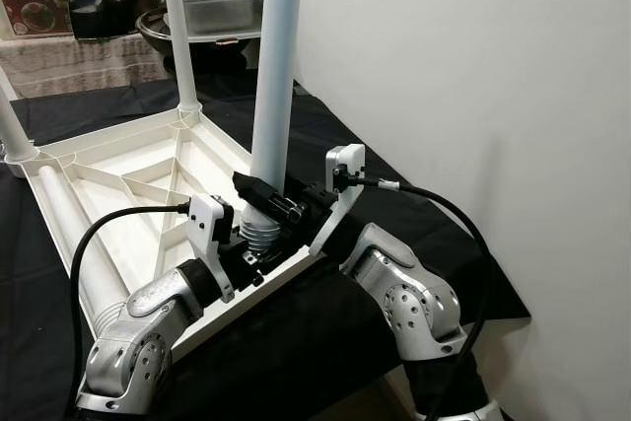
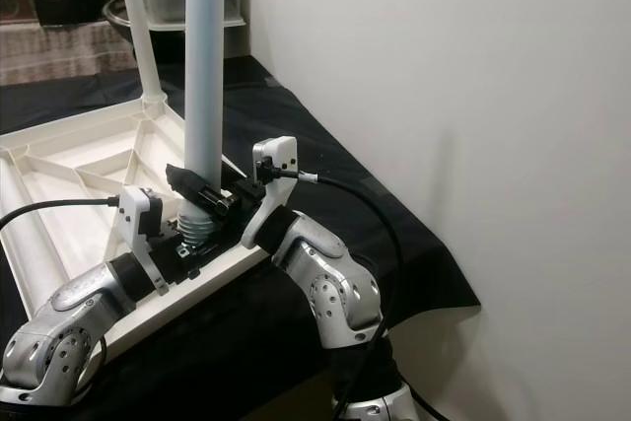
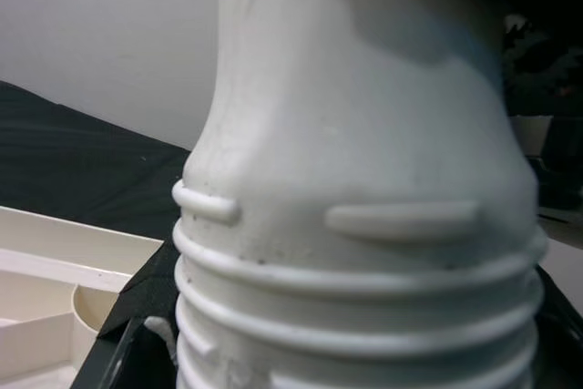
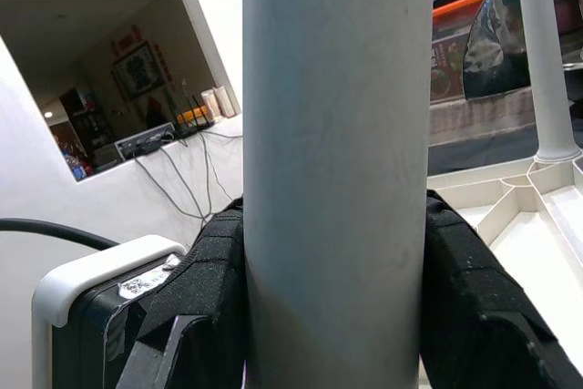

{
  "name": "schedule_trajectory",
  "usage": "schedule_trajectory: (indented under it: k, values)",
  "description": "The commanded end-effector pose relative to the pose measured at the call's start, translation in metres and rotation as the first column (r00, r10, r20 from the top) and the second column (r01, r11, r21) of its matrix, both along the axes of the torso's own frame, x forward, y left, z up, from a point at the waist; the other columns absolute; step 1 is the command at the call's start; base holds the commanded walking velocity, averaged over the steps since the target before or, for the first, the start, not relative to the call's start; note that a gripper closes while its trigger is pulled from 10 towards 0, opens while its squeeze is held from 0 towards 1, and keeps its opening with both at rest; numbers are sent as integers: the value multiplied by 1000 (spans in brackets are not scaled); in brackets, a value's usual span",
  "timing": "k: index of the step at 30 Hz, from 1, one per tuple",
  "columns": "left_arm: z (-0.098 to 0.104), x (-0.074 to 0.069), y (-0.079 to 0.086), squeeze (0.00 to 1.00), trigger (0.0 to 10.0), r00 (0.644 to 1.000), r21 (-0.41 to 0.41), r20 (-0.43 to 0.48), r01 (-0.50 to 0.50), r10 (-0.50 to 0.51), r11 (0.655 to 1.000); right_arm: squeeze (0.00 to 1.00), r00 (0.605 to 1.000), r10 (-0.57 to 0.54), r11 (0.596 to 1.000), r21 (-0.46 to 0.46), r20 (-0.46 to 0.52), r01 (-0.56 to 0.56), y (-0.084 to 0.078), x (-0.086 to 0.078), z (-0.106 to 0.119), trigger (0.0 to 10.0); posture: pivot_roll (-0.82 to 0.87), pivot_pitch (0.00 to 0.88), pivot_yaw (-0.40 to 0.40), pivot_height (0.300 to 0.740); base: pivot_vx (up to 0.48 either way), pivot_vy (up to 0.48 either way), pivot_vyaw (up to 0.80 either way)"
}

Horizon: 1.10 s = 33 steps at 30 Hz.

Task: Building children table

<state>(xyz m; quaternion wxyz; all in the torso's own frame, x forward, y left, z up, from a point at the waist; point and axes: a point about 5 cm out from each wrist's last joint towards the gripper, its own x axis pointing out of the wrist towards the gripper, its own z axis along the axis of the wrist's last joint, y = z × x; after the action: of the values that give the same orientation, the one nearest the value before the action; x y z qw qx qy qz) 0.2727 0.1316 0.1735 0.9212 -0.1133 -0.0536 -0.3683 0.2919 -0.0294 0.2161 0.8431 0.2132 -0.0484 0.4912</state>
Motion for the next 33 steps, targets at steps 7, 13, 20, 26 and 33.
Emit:
schedule_trajectory:
  k: [7, 13, 20, 26, 33]
  values:
    - [7, 5, 11, 0, 10000, 995, 40, 41, -89, 88, 995, 1000, 998, 5, 1000, -23, -62, -6, 2, 0, -7, 10000, 12, 0, -83, 740, 0, 0, 0]
    - [-1, -4, 12, 0, 10000, 998, 136, 45, -41, 35, 990, 1000, 995, 12, 999, 34, -103, -8, -8, 8, 3, 10000, 15, 0, -88, 740, 0, 0, 0]
    - [-15, -20, 12, 0, 10000, 998, 249, 10, 59, -64, 967, 1000, 993, 35, 998, 53, -113, -29, -19, 20, 17, 10000, 18, 0, -92, 740, 0, 0, 0]
    - [-21, -29, 10, 0, 10000, 993, 282, -14, 116, -117, 952, 0, 993, 50, 999, 13, -105, -49, -22, 27, 21, 10000, 23, 0, -100, 740, 0, 0, 0]
    - [-29, -37, 12, 0, 10000, 986, 330, -39, 167, -163, 929, 0, 978, 157, 987, 55, -134, -151, -22, 23, 26, 10000, 24, 0, -102, 740, 0, 0, 0]
